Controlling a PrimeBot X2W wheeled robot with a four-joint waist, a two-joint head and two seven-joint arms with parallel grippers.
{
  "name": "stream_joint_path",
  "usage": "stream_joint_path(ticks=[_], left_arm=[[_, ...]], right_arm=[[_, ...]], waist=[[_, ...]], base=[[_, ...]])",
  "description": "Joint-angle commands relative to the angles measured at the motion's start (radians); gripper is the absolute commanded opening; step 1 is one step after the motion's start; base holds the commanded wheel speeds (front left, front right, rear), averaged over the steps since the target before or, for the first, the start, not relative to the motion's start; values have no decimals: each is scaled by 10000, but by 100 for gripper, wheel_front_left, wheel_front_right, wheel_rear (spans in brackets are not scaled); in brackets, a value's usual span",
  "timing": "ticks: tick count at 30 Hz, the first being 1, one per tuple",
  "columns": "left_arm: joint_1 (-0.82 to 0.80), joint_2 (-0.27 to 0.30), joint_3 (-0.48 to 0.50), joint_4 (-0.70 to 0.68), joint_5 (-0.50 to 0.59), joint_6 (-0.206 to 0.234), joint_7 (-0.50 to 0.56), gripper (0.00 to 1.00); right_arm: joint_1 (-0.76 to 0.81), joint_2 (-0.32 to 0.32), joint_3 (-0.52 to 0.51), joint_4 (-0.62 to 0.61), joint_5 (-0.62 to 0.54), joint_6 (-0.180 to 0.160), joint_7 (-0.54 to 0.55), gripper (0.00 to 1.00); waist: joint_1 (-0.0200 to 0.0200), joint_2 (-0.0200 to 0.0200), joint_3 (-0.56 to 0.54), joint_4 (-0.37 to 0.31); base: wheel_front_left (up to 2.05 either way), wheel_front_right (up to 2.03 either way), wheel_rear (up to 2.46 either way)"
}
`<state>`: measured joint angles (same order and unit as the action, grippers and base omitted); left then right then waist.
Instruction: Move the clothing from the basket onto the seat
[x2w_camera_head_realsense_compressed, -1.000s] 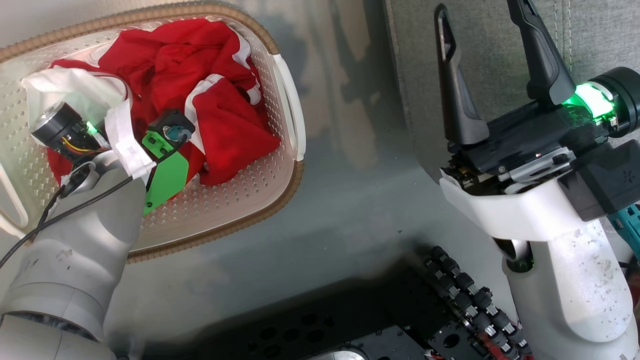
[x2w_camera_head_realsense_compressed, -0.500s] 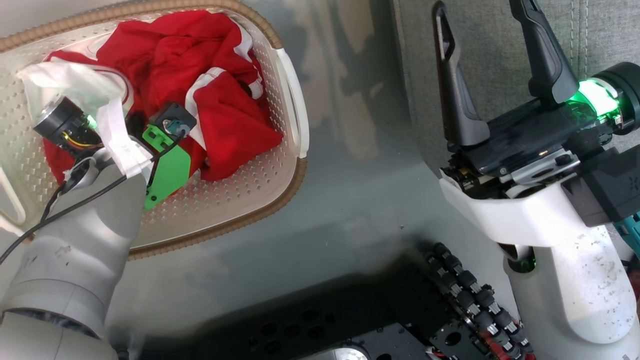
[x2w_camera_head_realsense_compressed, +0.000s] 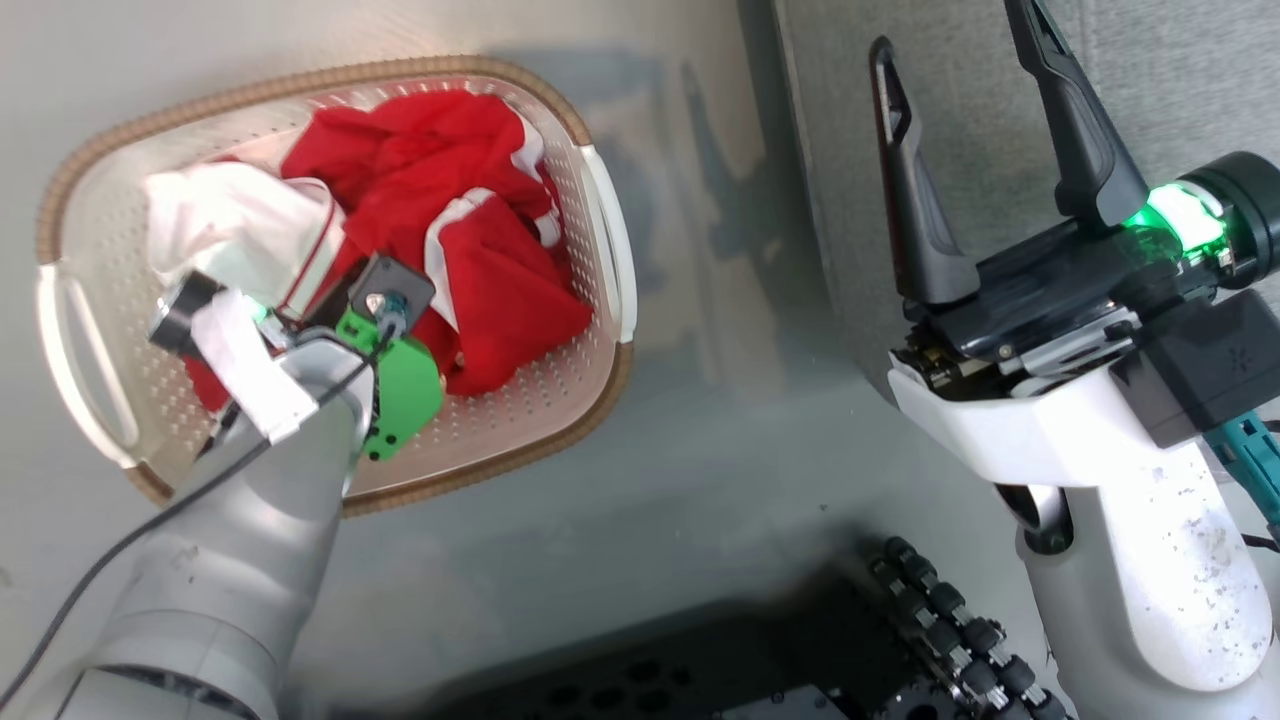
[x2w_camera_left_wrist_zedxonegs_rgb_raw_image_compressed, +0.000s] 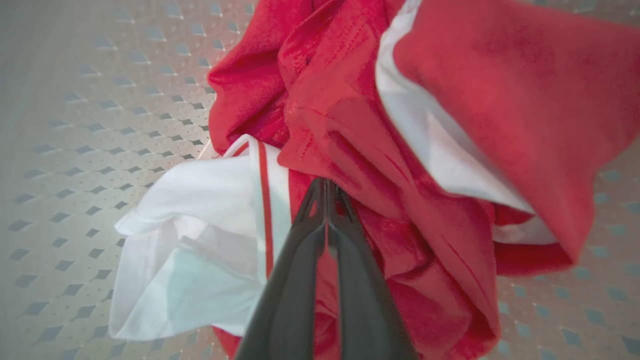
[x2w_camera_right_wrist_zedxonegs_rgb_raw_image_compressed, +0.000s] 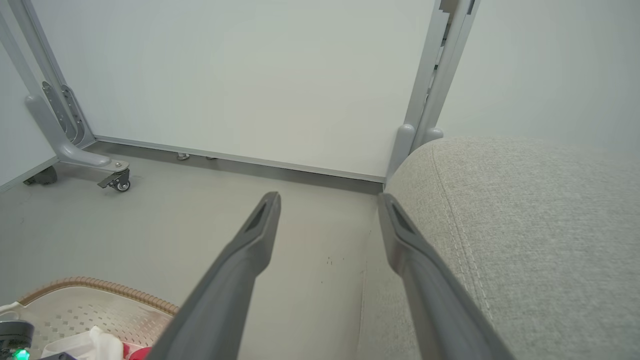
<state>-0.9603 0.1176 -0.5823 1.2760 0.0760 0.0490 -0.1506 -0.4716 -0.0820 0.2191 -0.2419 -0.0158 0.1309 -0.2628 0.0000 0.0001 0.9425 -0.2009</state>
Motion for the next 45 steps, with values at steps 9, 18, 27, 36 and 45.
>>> stream_joint_path(ticks=[9,18,27,36,45], left_arm=[[1338,-281,783,-531,-1182,91,-1086,0],[3300,-182,1525,-3504,-2094,152,-1149,0],[5415,-221,2348,-6724,-2609,17,-1151,0],[6717,-372,3142,-9158,-2978,-336,-1140,0],[7291,-588,3514,-10728,-3566,-684,-1140,0]], right_arm=[[898,-128,-66,358,-36,-3,-32,100],[1838,-244,-77,734,-127,-3,-32,100],[3010,-321,3,1055,-165,-3,-31,100],[3969,-209,329,1325,-76,-3,-31,100],[4488,-156,858,1649,284,-3,-31,100]], waist=[[0,-1,-2915,707],[0,-1,-5114,1159],[0,-1,-7231,1421],[0,-1,-8681,1379],[0,-1,-9235,1083]], base=[[0,0,0],[0,0,0],[0,0,0],[0,0,0],[0,0,0]])
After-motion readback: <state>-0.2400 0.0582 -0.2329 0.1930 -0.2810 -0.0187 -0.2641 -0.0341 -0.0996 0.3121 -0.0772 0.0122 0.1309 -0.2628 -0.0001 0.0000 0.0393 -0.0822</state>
